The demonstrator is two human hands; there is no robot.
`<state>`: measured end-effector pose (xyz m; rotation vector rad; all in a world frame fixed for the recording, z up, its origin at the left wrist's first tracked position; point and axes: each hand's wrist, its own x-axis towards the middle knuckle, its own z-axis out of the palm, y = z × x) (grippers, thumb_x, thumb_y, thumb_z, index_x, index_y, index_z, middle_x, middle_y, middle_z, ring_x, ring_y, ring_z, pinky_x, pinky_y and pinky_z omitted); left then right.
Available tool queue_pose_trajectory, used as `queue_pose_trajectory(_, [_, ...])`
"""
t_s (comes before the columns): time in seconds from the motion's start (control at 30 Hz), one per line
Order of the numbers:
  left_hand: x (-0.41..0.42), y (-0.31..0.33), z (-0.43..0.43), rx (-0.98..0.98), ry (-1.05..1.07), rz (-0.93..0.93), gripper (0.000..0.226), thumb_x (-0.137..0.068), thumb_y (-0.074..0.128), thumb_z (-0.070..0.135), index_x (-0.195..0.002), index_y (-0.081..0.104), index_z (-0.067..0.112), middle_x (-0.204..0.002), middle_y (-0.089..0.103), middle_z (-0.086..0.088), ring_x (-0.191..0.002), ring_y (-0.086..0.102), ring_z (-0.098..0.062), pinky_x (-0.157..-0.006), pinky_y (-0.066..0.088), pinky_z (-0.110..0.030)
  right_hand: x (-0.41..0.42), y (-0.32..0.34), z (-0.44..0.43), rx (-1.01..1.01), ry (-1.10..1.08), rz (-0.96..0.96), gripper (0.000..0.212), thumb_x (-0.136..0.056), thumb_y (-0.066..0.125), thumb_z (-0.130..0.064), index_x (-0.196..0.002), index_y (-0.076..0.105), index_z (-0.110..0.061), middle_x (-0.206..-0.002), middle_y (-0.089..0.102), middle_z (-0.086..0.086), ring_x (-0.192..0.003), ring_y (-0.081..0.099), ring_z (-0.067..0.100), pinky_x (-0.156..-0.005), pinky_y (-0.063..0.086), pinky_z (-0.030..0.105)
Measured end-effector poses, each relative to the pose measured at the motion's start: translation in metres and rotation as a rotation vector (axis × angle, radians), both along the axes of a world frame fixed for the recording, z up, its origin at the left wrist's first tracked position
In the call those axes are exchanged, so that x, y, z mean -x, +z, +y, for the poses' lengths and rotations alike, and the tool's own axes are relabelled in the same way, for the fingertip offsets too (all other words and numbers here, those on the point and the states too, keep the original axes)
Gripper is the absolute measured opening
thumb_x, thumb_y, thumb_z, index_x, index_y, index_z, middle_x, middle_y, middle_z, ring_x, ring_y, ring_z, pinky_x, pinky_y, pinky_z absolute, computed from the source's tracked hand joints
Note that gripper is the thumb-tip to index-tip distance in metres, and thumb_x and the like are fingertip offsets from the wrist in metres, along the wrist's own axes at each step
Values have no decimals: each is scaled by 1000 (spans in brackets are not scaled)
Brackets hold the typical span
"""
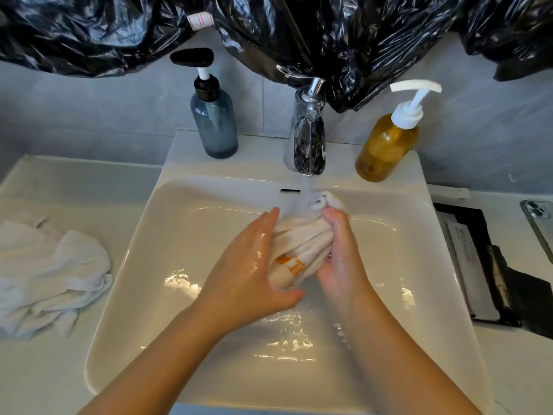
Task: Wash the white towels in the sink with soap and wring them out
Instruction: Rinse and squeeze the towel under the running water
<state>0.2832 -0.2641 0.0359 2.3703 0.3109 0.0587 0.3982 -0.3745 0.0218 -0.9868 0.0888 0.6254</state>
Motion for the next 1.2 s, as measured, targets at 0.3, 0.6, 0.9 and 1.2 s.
queue_pose_trajectory(0.3, [-35,-13,24,507,-57,134,75,-51,85,45,-120,60,34,-108,70,16,-98,66,-1,-88,55,-30,-1,4,-9,190,104,-112,40,-79,63,-36,-109,68,-10,-96,73,5,-99,71,20,-70,55,27])
queue_pose_trajectory(0.6, [-42,-21,29,929,-94,211,75,-54,83,15,-124,58,13,-117,71,-3,-109,64,-17,-95,52,-33,-19,-2,-3,51,155,-42,64,-50,68,-39,-103,64,-2,-95,68,15,-89,69,21,-71,57,27])
queue_pose_trajectory(0.9, [-51,-21,38,1123,-246,344,60,-54,75,13,-112,62,11,-101,75,0,-94,70,-14,-82,55,-25,-28,-5,-3,-80,273,75,34,-37,69,-31,-66,77,-15,-73,71,7,-72,71,18,-63,57,26])
queue_pose_trajectory(1.2, [-44,-22,19,837,33,138,63,-50,76,28,-110,62,19,-99,74,-4,-90,68,-15,-78,58,-34,-38,-2,-4,25,257,165,48,-74,71,-28,-115,67,-3,-117,70,17,-114,65,27,-97,52,36])
